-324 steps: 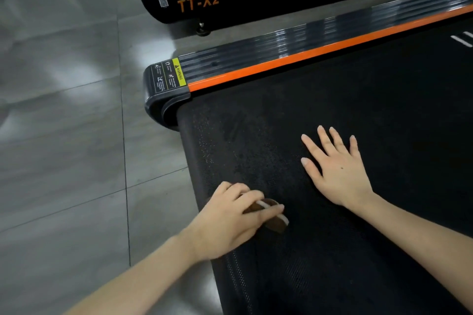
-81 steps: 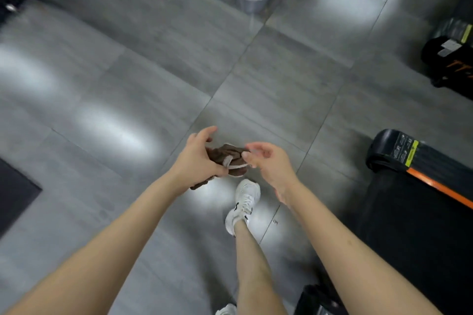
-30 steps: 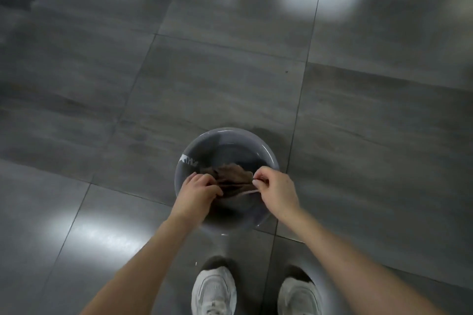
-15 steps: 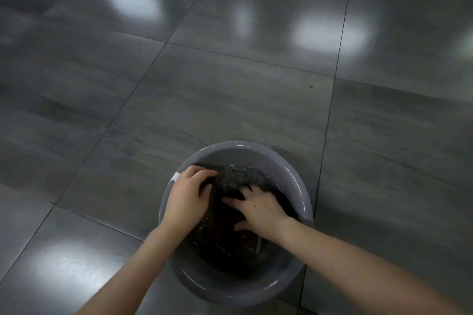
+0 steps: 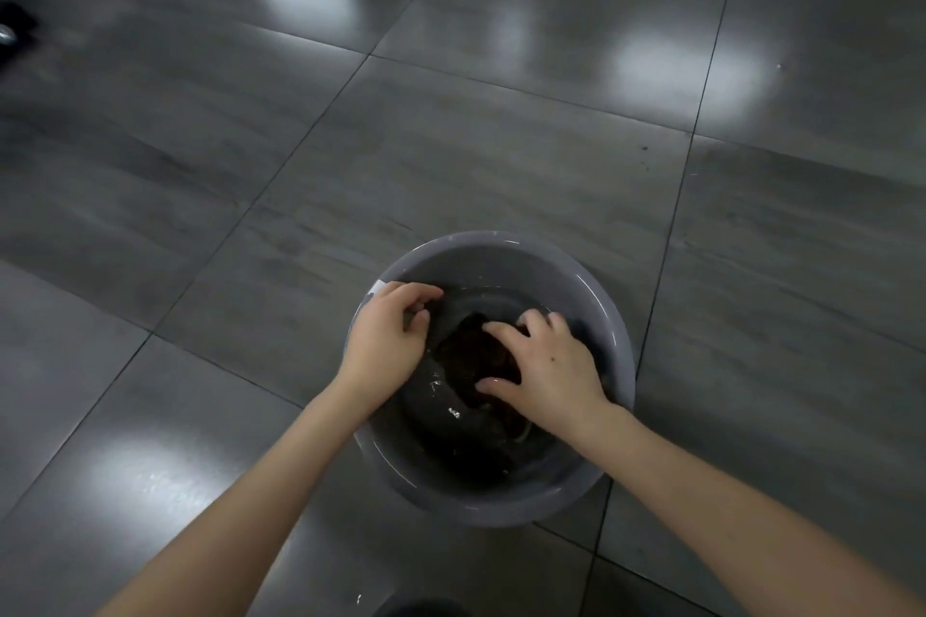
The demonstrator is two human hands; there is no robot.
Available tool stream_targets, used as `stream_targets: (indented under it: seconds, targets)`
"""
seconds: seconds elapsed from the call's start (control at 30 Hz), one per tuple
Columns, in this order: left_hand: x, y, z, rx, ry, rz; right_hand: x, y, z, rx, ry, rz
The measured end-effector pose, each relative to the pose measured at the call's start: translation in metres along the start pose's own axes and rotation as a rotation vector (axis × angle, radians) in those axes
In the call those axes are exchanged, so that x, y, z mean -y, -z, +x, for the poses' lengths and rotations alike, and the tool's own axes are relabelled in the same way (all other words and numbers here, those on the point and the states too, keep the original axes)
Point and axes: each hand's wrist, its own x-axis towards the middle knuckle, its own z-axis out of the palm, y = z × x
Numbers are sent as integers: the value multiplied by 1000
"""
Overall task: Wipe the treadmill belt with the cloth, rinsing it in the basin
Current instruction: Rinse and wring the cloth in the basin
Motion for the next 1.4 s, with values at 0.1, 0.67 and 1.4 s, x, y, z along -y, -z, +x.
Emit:
stream_targets:
  seconds: [0.1,0.67,1.4]
  targets:
    - [8,2,-4,-39,92,-91,-1,-21,9,75,51,-84]
    - [7,-19,-16,17,337,-420,12,-15,8,-174,18,95]
    - [-14,-30,-17,266,842,-892,20,-19,9,55,-343,1123]
